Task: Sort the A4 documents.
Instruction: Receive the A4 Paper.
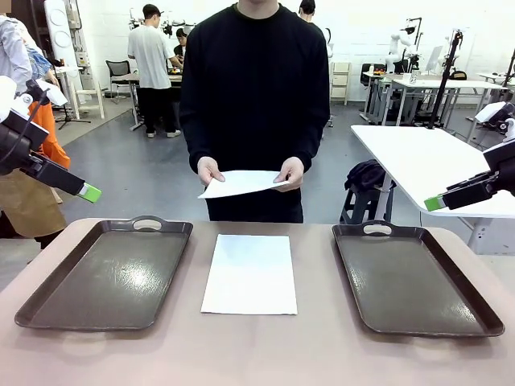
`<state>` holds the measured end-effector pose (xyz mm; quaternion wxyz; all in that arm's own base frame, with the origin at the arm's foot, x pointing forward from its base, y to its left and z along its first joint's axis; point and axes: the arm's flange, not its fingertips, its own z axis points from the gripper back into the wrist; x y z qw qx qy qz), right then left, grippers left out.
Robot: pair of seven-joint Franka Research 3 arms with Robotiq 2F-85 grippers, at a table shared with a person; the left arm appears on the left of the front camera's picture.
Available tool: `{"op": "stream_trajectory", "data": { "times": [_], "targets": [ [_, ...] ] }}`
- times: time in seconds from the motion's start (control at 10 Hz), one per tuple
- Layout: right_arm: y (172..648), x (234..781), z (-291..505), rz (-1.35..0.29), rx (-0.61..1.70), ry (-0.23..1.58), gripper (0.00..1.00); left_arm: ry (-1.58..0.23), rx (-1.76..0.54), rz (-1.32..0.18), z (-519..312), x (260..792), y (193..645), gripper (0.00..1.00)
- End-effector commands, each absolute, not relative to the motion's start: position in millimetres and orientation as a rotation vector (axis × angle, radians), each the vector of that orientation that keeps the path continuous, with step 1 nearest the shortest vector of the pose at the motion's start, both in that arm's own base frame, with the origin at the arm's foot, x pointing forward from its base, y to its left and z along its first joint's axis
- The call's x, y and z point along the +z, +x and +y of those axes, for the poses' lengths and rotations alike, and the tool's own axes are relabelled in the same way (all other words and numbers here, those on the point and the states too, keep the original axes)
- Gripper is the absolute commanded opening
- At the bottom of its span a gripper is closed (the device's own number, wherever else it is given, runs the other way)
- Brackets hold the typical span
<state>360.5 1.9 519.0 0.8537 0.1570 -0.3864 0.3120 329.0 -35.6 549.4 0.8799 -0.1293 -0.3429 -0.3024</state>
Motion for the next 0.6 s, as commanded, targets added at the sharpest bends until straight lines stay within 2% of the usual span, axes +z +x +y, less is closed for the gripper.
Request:
{"op": "stream_trajectory", "data": {
  "times": [0.0,0.5],
  "targets": [
    [360.3,518.4,1.5,-0.815,0.663,0.337,1.00,-0.282,-0.648,-0.718,-34.8,549.3,328.8,1.00],
    [360.3,518.4,1.5,-0.815,0.663,0.337,1.00,-0.282,-0.648,-0.718,-34.8,549.3,328.8,1.00]
  ]
}}
